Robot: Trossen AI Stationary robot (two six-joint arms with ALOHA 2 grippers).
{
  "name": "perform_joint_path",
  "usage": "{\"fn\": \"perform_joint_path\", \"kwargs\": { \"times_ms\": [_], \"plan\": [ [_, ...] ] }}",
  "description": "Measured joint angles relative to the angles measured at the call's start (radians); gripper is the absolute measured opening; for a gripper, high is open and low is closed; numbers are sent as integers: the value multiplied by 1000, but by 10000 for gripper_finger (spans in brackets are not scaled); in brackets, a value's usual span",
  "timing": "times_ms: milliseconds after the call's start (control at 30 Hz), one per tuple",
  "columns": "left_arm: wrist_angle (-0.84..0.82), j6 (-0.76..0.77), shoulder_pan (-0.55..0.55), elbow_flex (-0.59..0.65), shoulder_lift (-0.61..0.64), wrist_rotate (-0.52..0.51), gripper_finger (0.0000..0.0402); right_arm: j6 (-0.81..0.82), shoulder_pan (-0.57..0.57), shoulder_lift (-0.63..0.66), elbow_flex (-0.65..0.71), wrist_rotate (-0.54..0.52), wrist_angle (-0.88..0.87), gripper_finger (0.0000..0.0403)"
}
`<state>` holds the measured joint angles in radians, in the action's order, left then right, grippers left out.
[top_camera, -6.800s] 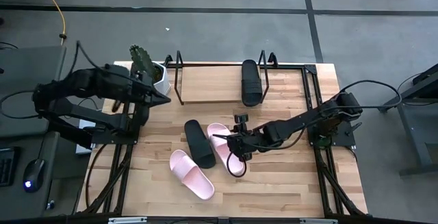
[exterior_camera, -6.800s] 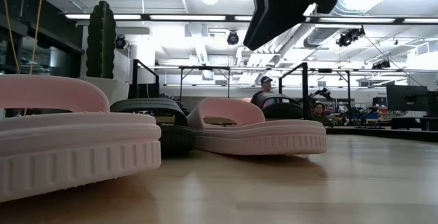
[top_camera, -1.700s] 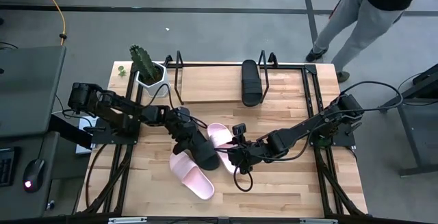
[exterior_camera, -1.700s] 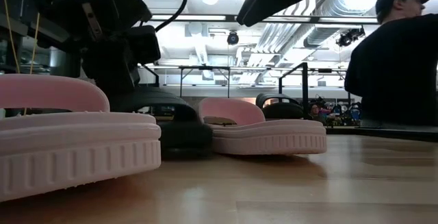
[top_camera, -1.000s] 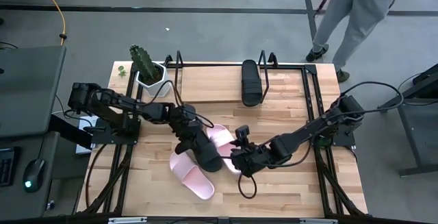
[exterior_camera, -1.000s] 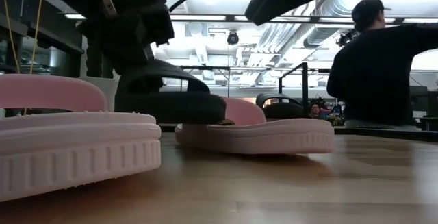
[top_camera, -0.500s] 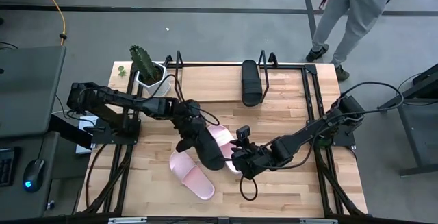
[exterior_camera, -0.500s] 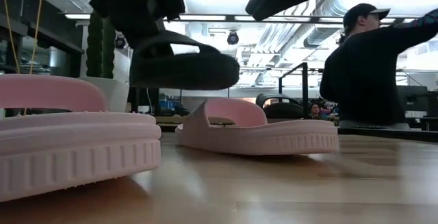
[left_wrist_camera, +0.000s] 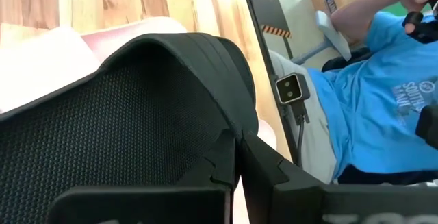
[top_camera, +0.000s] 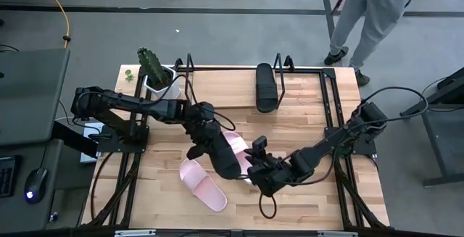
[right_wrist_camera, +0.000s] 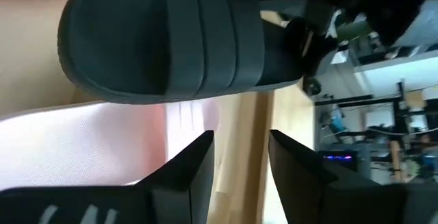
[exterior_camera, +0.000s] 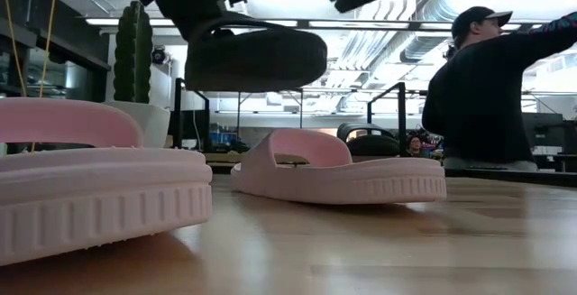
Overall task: Pick and place slides into the shelf
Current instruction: Put the black slides on the shelf
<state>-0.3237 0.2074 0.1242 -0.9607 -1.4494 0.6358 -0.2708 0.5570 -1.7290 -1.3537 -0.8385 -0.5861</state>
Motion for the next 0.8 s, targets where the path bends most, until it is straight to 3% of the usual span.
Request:
{"fn": "perform_joint_path", "kwargs": {
  "times_ms": [800],
  "plan": [
    [-99,-22,0,-169,0,1,1,-168,105,0,0,-70,98,131]
  ]
}}
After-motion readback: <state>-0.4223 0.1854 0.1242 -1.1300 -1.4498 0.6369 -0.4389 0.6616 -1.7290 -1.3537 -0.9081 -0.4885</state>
